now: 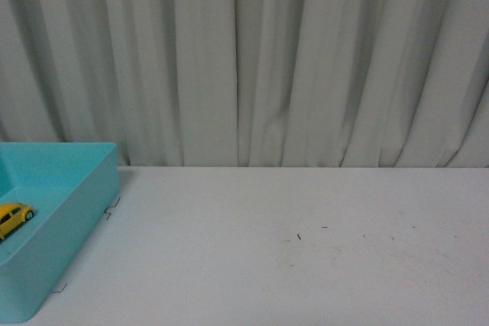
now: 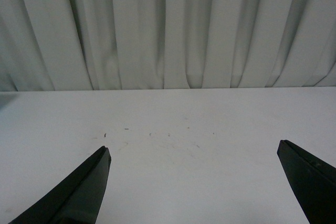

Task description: Wind up and store yellow beetle toy

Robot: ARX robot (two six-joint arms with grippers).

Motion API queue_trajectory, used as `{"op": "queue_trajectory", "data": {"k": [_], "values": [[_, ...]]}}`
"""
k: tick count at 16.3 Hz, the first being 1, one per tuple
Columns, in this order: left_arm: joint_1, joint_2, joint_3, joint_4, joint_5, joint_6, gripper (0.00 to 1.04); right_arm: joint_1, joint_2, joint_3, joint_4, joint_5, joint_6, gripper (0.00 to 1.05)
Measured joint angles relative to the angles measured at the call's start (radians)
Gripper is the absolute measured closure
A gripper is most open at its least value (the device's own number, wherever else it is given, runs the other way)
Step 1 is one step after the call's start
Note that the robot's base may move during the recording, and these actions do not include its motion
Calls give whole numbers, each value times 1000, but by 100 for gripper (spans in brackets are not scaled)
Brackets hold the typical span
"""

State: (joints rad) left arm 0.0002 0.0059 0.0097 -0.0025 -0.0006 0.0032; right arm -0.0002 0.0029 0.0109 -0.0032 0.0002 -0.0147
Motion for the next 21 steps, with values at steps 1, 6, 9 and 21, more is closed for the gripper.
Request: {"op": "queue_trajectory", "data": {"k": [1, 6, 9, 21], "values": [[0, 0, 0, 0, 0, 0, 7, 0, 0, 0, 0, 0, 0, 7], [0, 0, 0, 2, 0, 0, 7, 0, 0, 0, 2, 0, 0, 7], [0, 0, 0, 2, 0, 0, 7, 0, 0, 0, 1, 0, 0, 7], [0, 0, 0, 0, 0, 0, 7, 0, 0, 0, -1, 0, 0, 7]]}}
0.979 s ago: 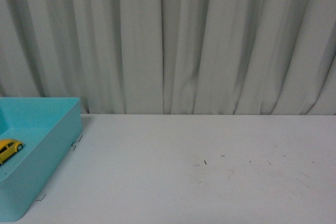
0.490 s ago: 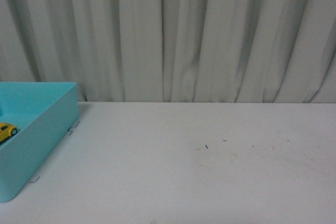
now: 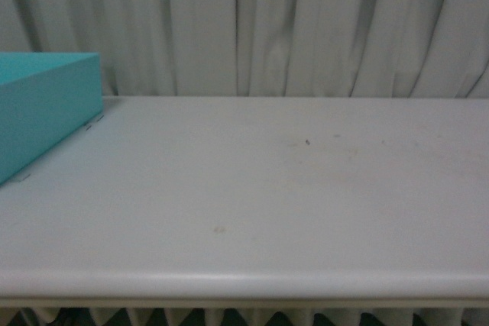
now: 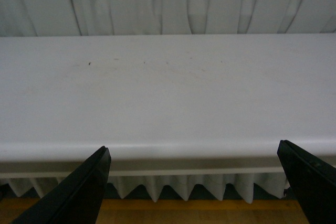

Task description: Wind up and store yellow beetle toy

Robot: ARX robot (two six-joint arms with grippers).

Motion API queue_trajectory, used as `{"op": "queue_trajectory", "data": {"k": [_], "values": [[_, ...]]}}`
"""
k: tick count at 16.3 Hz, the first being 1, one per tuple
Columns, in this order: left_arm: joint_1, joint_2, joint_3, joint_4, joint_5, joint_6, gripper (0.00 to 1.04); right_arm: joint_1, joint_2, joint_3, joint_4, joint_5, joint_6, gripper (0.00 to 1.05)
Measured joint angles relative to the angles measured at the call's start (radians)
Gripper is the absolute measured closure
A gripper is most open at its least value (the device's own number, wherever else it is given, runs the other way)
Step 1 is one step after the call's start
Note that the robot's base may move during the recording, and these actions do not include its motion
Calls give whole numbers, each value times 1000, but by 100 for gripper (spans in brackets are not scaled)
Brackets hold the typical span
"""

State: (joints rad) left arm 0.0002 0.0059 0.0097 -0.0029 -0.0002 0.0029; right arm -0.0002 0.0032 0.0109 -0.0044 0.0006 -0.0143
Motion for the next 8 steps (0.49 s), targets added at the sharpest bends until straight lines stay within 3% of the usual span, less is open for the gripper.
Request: {"op": "queue_trajectory", "data": {"k": [8], "values": [[0, 0, 0, -1, 2, 0, 7, 0, 0, 0, 1, 0, 0, 7]]}}
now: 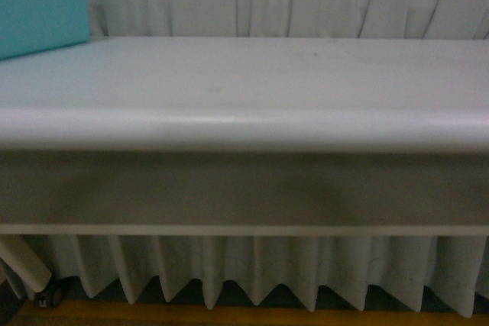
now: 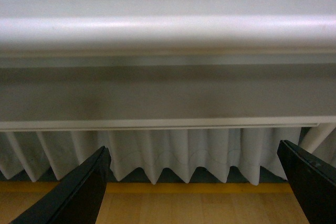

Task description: Wind up and store yellow beetle toy

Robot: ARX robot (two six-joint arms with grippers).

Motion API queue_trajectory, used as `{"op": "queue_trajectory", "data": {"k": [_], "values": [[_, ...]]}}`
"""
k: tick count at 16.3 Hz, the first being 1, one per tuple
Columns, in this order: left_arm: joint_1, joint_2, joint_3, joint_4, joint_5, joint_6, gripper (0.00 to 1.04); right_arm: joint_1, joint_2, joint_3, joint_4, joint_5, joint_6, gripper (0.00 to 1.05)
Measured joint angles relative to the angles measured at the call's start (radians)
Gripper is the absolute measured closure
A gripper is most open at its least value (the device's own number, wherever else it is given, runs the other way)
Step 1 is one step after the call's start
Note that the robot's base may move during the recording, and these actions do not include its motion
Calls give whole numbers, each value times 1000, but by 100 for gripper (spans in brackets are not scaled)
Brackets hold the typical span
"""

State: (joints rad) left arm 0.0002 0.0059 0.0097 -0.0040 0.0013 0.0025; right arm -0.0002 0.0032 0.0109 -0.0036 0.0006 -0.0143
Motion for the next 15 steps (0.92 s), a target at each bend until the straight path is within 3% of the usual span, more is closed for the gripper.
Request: {"op": "queue_trajectory", "data": {"k": [15], "values": [[0, 0, 0, 0, -2, 0, 7, 0, 0, 0, -1, 0, 1, 7]]}}
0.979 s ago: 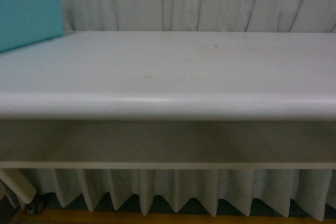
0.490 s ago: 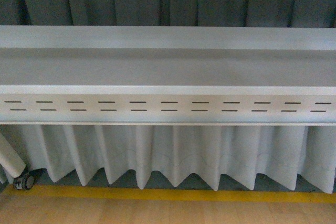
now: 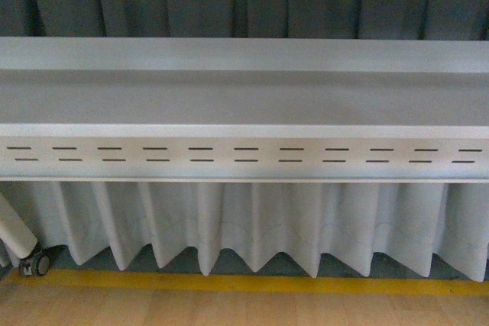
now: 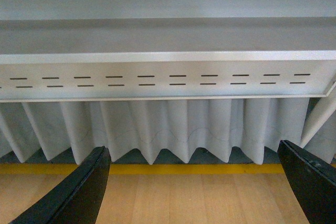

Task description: Wind up and store yellow beetle toy

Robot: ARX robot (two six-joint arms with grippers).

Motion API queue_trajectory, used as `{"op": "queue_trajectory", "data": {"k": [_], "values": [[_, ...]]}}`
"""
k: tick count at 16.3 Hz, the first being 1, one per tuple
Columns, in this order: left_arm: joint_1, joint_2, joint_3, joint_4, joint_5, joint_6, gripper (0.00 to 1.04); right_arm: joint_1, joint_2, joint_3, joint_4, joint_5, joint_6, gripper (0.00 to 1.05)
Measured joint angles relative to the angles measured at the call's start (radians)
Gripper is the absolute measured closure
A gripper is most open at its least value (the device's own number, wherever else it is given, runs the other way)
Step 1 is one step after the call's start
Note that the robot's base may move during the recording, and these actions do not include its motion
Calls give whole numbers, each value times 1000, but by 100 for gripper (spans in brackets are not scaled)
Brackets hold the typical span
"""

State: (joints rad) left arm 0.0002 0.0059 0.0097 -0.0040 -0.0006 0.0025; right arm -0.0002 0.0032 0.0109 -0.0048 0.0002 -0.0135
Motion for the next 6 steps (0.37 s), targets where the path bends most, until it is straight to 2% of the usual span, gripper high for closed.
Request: {"op": "queue_trajectory", "data": {"k": [6], "values": [[0, 0, 0, 0, 0, 0, 7, 0, 0, 0, 0, 0, 0, 7]]}}
